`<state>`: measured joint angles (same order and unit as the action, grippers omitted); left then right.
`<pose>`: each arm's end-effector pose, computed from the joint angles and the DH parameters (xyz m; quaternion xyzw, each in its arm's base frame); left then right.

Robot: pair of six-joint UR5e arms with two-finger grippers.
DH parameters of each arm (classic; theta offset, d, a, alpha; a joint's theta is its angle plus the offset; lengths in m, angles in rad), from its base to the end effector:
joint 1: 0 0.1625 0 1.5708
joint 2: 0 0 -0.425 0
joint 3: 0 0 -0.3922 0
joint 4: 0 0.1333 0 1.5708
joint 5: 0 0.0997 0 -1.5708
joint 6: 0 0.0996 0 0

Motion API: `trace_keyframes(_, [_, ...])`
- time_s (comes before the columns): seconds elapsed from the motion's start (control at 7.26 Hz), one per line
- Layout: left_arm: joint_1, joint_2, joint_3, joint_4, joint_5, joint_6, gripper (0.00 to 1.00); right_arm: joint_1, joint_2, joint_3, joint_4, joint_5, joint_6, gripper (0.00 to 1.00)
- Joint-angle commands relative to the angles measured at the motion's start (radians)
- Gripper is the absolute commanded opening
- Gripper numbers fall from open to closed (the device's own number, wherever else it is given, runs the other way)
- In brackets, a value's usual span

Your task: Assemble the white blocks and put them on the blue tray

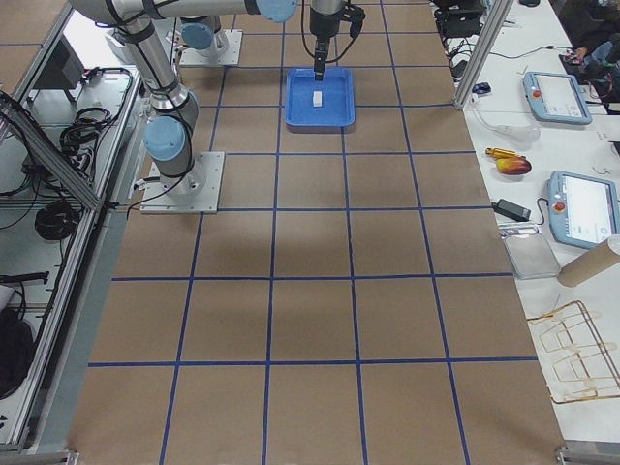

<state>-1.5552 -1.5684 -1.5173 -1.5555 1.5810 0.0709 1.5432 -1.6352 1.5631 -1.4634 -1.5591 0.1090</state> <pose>-0.1245 -0.4991 0.5172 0.0274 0.9990 -0.0353 0.0066 0.1217 -0.4635 0.5118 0.0683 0.9975 0.0179 0.0051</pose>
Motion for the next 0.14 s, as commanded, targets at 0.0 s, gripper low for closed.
trace_keyframes(0.0, [0.0, 0.001, -0.001, -0.011, 0.001, 0.0, 1.0, 0.0, 0.0, 0.002, 0.0, -0.001, 0.0, 1.0])
